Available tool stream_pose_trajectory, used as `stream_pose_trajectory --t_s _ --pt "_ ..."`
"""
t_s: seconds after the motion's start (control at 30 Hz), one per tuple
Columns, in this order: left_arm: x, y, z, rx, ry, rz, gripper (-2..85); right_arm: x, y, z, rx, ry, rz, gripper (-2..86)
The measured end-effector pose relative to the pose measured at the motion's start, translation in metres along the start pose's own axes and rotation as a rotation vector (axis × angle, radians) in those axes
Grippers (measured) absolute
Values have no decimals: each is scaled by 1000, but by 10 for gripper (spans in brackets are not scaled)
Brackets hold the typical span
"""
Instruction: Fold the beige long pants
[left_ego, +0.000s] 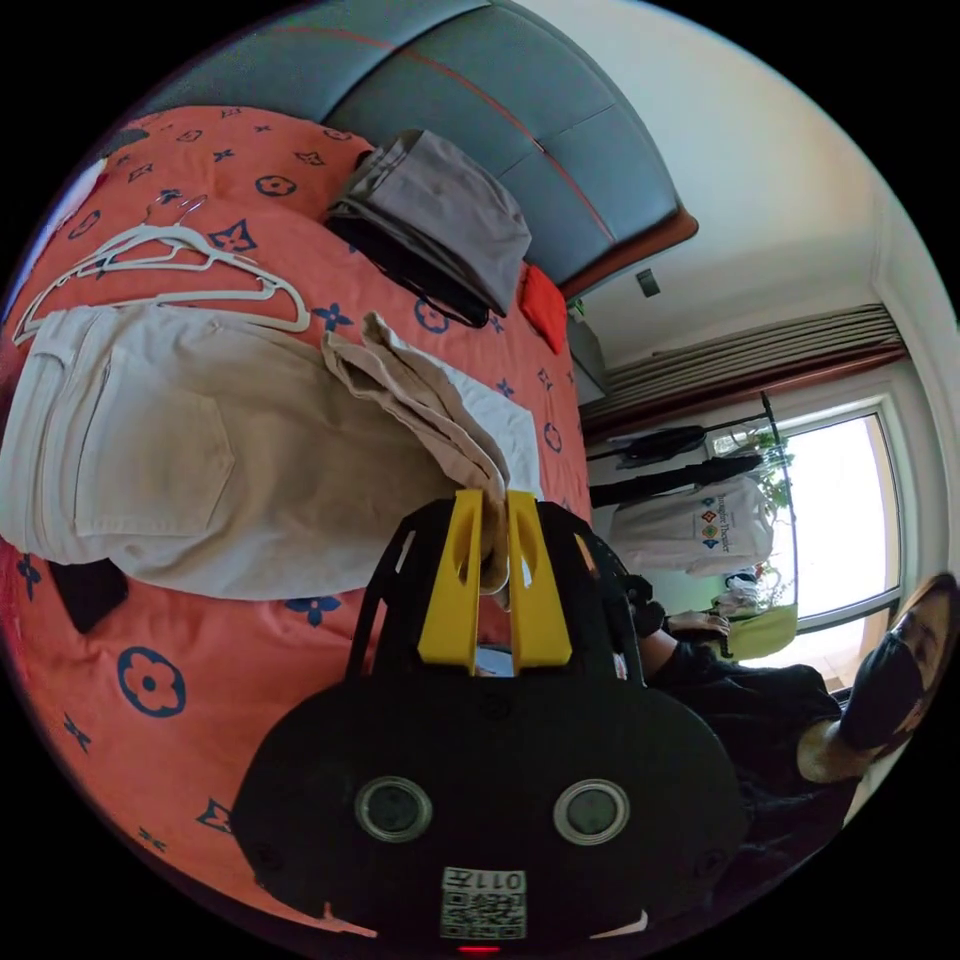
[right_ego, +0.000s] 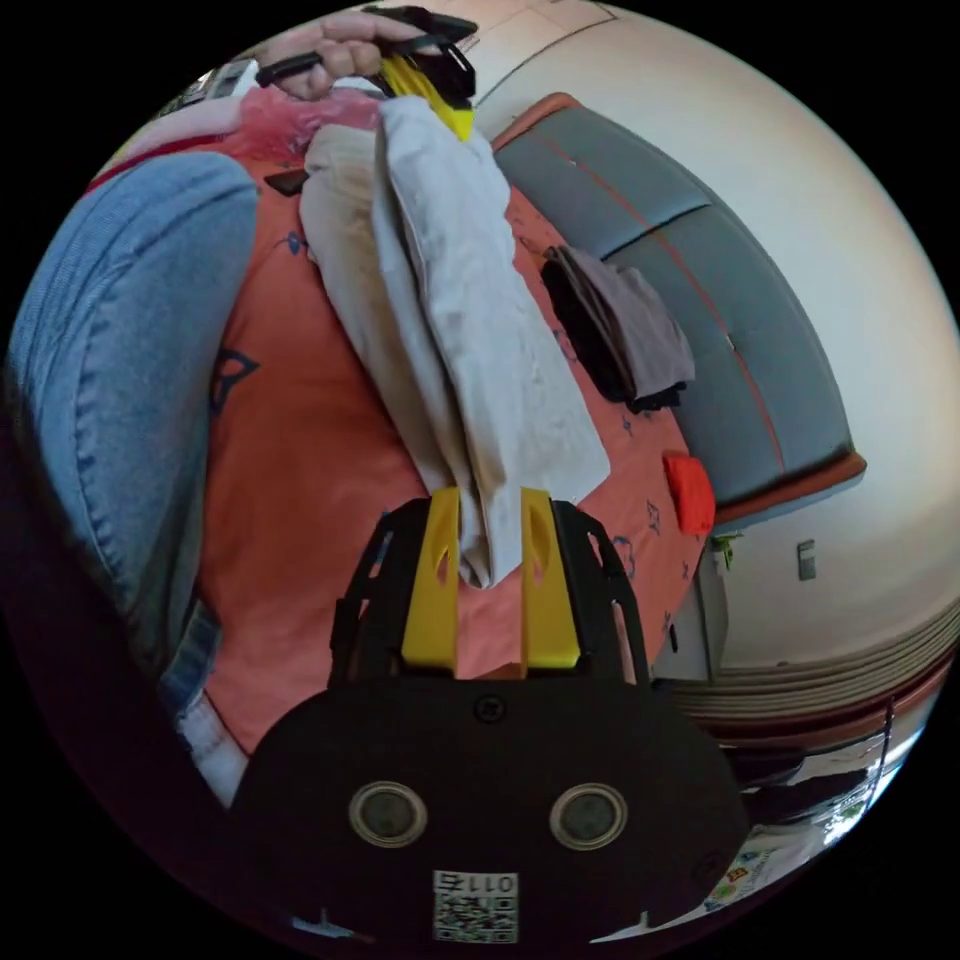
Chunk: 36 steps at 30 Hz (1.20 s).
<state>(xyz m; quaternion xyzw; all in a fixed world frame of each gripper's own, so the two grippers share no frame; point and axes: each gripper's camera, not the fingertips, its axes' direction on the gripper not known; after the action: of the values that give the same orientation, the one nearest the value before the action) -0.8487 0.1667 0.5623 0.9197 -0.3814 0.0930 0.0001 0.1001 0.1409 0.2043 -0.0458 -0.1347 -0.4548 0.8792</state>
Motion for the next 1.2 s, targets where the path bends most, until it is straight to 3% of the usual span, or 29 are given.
stream_pose_trajectory --t_s 0.17,0.47,0.6,0.7,0.83,0.93,1.07,1.2 --pt "24 -17 3 11 -2 48 25 -12 -30 4 25 35 -2 131" --pt "39 -35 1 -4 -9 88 25 10 -38 7 95 77 129 118" --pt "42 -46 6 -12 -24 99 25 14 -40 49 -106 222 79 100" --pt "40 -52 13 -29 -35 115 26 36 -27 47 -94 190 76 60" --pt "37 -58 31 -86 0 166 28 58 -11 41 -98 325 95 55" --pt "30 -60 60 -185 -60 190 30 70 1 56 -138 305 158 58" --pt "-17 -61 101 -297 -85 48 34 60 2 91 -289 290 132 78" --pt "-37 -68 89 -242 52 13 42 75 6 88 -281 320 139 120"
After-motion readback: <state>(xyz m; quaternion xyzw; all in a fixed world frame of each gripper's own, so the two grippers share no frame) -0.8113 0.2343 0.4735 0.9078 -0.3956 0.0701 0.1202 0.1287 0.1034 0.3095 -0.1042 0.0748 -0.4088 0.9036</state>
